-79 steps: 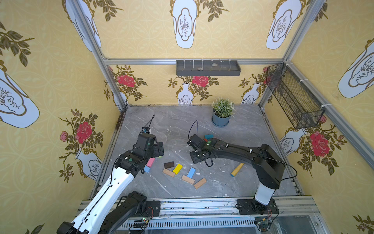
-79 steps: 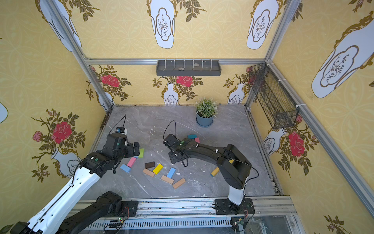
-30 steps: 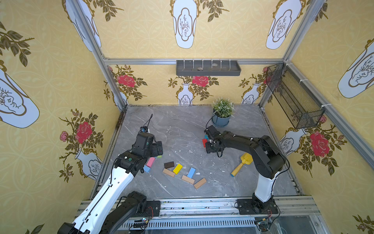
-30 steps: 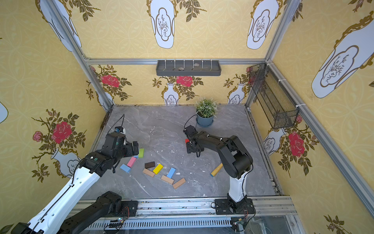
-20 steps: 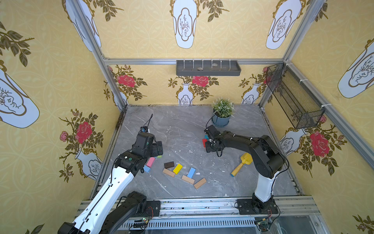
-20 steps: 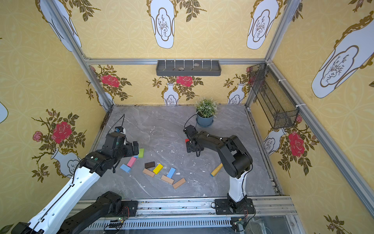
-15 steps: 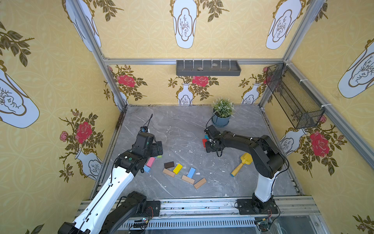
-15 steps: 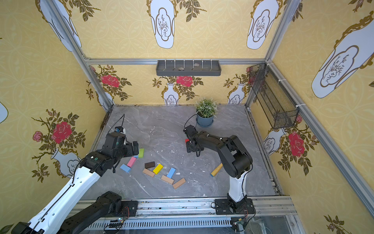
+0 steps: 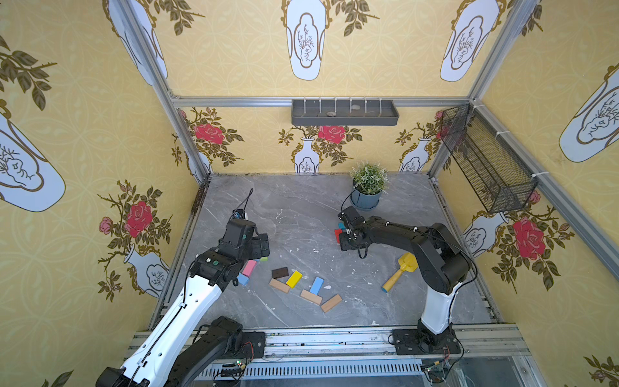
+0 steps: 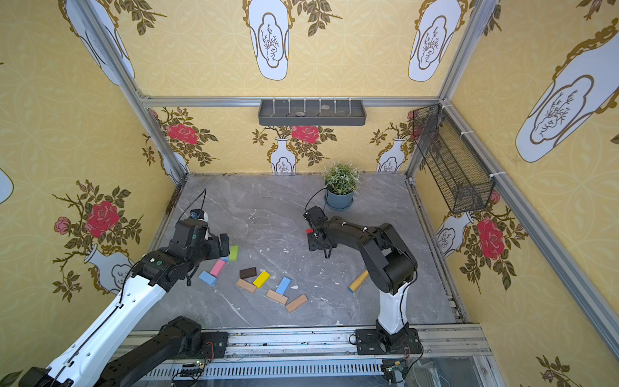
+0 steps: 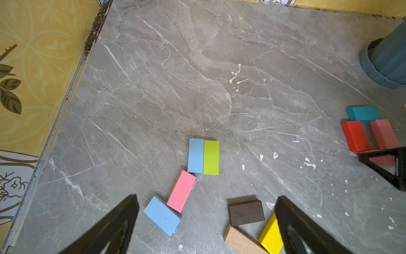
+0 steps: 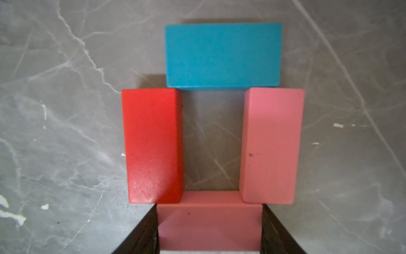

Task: Assemble the number 8 with building blocks
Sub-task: Assemble the building block at the center of the board.

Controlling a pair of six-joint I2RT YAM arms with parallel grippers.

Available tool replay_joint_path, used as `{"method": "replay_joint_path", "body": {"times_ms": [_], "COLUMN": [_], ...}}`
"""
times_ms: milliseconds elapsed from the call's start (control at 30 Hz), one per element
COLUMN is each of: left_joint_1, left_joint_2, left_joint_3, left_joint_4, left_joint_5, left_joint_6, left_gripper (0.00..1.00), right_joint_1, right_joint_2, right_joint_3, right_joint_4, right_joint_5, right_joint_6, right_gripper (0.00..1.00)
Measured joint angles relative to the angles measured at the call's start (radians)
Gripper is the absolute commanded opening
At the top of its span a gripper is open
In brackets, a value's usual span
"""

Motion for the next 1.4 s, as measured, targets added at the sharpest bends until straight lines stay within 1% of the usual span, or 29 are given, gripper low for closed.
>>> {"method": "replay_joint_path", "body": {"times_ms": [433,600,733,967,1133,1300,1400], "left_joint_1": [0.0,0.0,0.0,0.0,0.0,0.0,0.0], "left_joint_2": [-0.004,-0.004,-0.005,-0.005,-0.004,0.001,0.002], "left_joint_3": [0.0,0.0,0.0,0.0,-0.001,-0.001,-0.001], "left_joint_4": [0.0,0.0,0.0,0.0,0.0,0.0,0.001], "left_joint_5": [0.0,0.0,0.0,0.0,0.0,0.001,0.004], "left_joint_6": [0.0,0.0,0.0,0.0,0.0,0.0,0.0], "left_gripper": [1.0,1.0,1.0,1.0,1.0,1.0,1.0], "right_joint_1": [0.0,-0.002,-0.002,0.001,0.012,0.046,0.092], "right_joint_2": [-0.006,-0.018,-0.042,-0.146,-0.259,-0.343,-0.361], "right_joint_3": [-0.006,-0.013,-0.021,-0.027,-0.013,0.006,0.016], "right_joint_4": [0.016,0.016,-0.028,-0.1,-0.145,-0.166,-0.166], "right_joint_5": [-0.006,-0.022,-0.046,-0.055,-0.047,-0.049,-0.055], "right_joint_6": [0.0,0.0,0.005,0.016,0.019,0.014,0.001], "right_gripper": [0.73,0.78,0.83,0.9,0.91,0.93,0.93]}}
